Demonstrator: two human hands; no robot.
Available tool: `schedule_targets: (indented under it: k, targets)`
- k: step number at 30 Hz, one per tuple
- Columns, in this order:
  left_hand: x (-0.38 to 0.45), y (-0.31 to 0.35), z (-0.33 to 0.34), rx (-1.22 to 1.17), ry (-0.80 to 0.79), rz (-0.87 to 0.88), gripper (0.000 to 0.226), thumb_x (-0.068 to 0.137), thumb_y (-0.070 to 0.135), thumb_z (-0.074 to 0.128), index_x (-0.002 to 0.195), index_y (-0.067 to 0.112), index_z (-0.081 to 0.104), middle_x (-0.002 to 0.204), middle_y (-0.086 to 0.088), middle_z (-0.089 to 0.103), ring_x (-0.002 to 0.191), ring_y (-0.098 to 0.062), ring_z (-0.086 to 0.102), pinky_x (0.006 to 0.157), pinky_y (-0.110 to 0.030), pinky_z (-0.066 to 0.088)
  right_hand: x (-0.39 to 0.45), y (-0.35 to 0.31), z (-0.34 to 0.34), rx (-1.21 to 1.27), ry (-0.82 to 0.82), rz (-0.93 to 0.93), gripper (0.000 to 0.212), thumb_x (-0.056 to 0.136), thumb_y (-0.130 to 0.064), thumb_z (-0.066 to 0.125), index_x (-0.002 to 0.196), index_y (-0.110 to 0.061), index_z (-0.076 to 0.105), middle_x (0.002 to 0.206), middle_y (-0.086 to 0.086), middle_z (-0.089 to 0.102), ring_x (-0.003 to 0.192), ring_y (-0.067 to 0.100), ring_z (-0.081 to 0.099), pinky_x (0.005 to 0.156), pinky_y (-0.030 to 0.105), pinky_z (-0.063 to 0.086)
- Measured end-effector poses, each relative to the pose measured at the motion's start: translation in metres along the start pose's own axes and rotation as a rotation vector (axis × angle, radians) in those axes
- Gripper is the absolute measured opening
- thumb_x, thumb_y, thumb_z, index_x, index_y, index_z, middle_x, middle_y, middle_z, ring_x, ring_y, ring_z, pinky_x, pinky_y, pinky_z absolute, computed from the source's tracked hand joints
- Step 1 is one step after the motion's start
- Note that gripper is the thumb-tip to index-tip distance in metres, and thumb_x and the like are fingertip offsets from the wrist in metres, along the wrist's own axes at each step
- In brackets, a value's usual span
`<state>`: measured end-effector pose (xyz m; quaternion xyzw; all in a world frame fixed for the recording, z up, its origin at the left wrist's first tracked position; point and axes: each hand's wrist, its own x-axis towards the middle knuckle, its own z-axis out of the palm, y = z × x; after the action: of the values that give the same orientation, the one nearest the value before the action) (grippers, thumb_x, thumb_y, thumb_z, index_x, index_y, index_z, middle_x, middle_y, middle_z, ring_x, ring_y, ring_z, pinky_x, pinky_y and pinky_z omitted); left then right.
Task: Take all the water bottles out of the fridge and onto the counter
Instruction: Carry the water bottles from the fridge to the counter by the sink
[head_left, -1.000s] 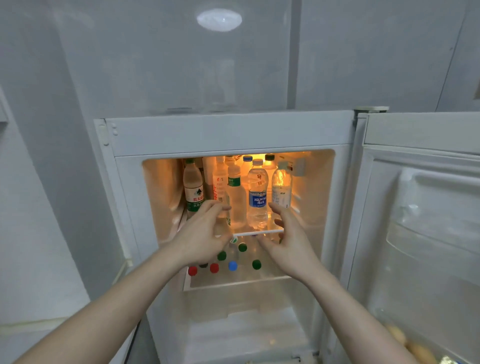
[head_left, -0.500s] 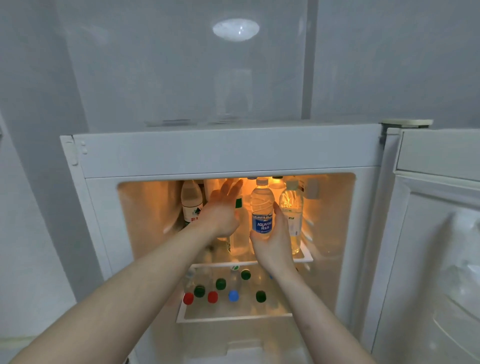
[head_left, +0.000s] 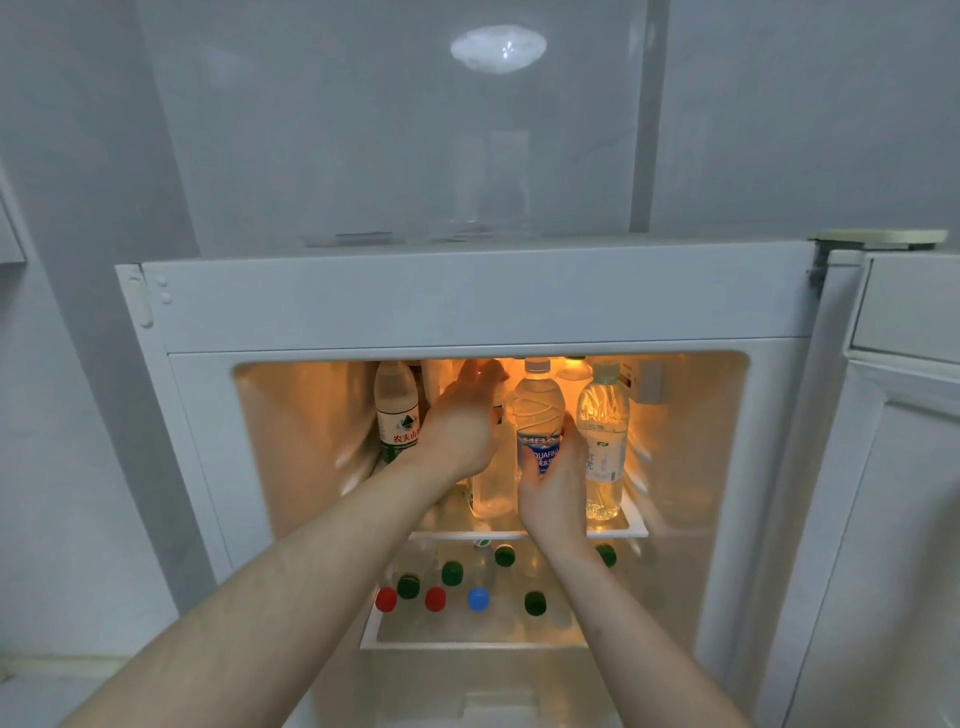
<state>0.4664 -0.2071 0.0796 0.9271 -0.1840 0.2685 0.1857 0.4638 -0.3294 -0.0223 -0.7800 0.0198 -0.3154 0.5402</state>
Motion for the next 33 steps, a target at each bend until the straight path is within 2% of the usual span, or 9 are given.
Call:
schedule_targets:
  k: [3, 7, 13, 16, 18, 20, 24, 28, 33]
  targets:
    - [-0.003, 0.003, 0.0, -0.013, 0.033, -0.013, 0.043, 0.094, 0.009, 0.064, 0.132, 0.02, 0.046, 0.14, -0.002, 0.046, 0.11, -0.029, 0.06, 0.073, -0.032, 0.042, 0.001, 0.004, 0.002, -0.023, 0.002, -0.008, 0.065, 0.099, -0.011, 0.066, 0.155, -0.018, 0.033, 0.151, 0.009, 0.044, 0.141, 0.027, 0.044, 0.111, 0.05, 0.049]
    - [-0.008, 0.0, -0.001, -0.001, 0.036, -0.022, 0.048, 0.092, 0.012, 0.067, 0.131, 0.025, 0.043, 0.139, 0.0, 0.052, 0.112, -0.026, 0.06, 0.077, -0.035, 0.053, 0.001, 0.009, 0.001, -0.002, -0.006, -0.009, 0.07, 0.097, -0.014, 0.07, 0.155, -0.022, 0.031, 0.153, 0.006, 0.047, 0.144, 0.027, 0.044, 0.113, 0.054, 0.047]
    - [-0.016, -0.001, -0.001, -0.053, 0.093, -0.01, 0.045, 0.091, 0.016, 0.069, 0.126, 0.024, 0.043, 0.136, -0.001, 0.055, 0.105, -0.027, 0.064, 0.076, -0.034, 0.052, -0.002, 0.007, -0.002, 0.003, -0.003, -0.007, 0.073, 0.093, -0.015, 0.076, 0.153, -0.02, 0.035, 0.151, 0.005, 0.048, 0.143, 0.026, 0.044, 0.115, 0.053, 0.045]
    - [-0.024, -0.005, -0.006, -0.08, 0.125, -0.047, 0.044, 0.09, 0.017, 0.07, 0.125, 0.023, 0.044, 0.134, -0.003, 0.053, 0.096, -0.028, 0.065, 0.07, -0.033, 0.048, -0.006, 0.004, -0.008, 0.011, -0.016, -0.035, 0.075, 0.092, -0.013, 0.077, 0.153, -0.018, 0.035, 0.15, 0.006, 0.047, 0.142, 0.025, 0.044, 0.117, 0.049, 0.044]
    - [-0.032, -0.01, -0.012, -0.121, 0.153, -0.075, 0.043, 0.09, 0.015, 0.069, 0.124, 0.024, 0.044, 0.131, -0.003, 0.053, 0.092, -0.029, 0.066, 0.071, -0.036, 0.051, -0.01, 0.0, -0.012, 0.002, -0.024, -0.062, 0.073, 0.09, -0.012, 0.079, 0.15, -0.015, 0.038, 0.145, 0.007, 0.047, 0.138, 0.025, 0.045, 0.115, 0.046, 0.045]
    - [-0.044, -0.015, -0.02, -0.147, 0.166, -0.103, 0.044, 0.09, 0.016, 0.069, 0.125, 0.025, 0.044, 0.129, -0.003, 0.053, 0.092, -0.026, 0.066, 0.072, -0.032, 0.047, -0.016, -0.004, -0.016, -0.019, -0.042, -0.094, 0.068, 0.089, -0.014, 0.08, 0.145, -0.013, 0.042, 0.14, 0.007, 0.047, 0.134, 0.026, 0.048, 0.11, 0.044, 0.048]
    - [-0.074, -0.024, -0.029, -0.138, 0.163, -0.176, 0.039, 0.091, 0.024, 0.072, 0.128, 0.027, 0.057, 0.129, 0.001, 0.05, 0.104, -0.021, 0.062, 0.087, -0.031, 0.05, -0.033, -0.01, -0.017, -0.003, -0.06, -0.124, 0.066, 0.085, -0.015, 0.084, 0.137, -0.016, 0.044, 0.137, 0.004, 0.046, 0.13, 0.024, 0.051, 0.104, 0.043, 0.052]
    - [-0.113, -0.028, -0.041, -0.279, 0.172, -0.249, 0.032, 0.087, 0.018, 0.078, 0.114, 0.029, 0.064, 0.116, 0.013, 0.045, 0.104, -0.012, 0.057, 0.092, -0.028, 0.05, -0.061, -0.022, -0.022, 0.011, -0.121, -0.122, 0.067, 0.083, -0.009, 0.085, 0.132, -0.026, 0.041, 0.132, -0.003, 0.044, 0.126, 0.017, 0.049, 0.108, 0.038, 0.047]
    - [-0.169, -0.026, -0.08, -0.356, 0.23, -0.209, 0.035, 0.088, 0.013, 0.075, 0.114, 0.034, 0.065, 0.111, 0.02, 0.044, 0.102, 0.0, 0.055, 0.088, -0.016, 0.048, -0.114, -0.05, -0.034, 0.145, -0.149, -0.091, 0.072, 0.083, -0.008, 0.085, 0.131, -0.037, 0.04, 0.129, -0.006, 0.056, 0.119, 0.009, 0.056, 0.104, 0.031, 0.047]
